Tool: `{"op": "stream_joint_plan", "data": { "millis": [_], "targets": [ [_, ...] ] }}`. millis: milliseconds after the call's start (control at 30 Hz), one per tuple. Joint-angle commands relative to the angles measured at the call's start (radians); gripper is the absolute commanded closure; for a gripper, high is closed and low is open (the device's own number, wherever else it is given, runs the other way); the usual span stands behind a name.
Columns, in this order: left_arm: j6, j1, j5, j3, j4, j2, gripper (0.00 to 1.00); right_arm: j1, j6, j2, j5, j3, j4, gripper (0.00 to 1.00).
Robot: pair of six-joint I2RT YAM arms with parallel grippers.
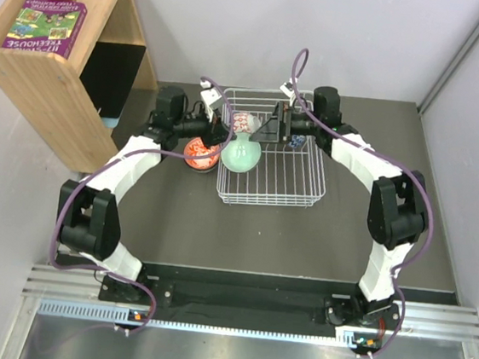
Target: Load the bowls into the dish rack
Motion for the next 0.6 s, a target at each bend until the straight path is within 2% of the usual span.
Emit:
{"op": "stream_joint_plan", "data": {
  "millis": [0, 267, 567],
  "targets": [
    [0.004, 0.008, -0.031, 0.008, 0.097, -0.034, 1.00, -0.003, 0.055, -0.014, -0.087, -0.017, 0.128, 0.01],
    [0.033, 0.008, -0.043, 0.025, 0.071, -0.044, 1.00, 0.008, 0.060, 0.025, -0.181, -0.028, 0.142, 0.01],
    [0.024, 0.006, -0.009, 0.054, 0.029, -0.070, 1.00, 0.008, 0.021, 0.086, -0.126, -0.019, 0.116, 0.01]
  ]
}}
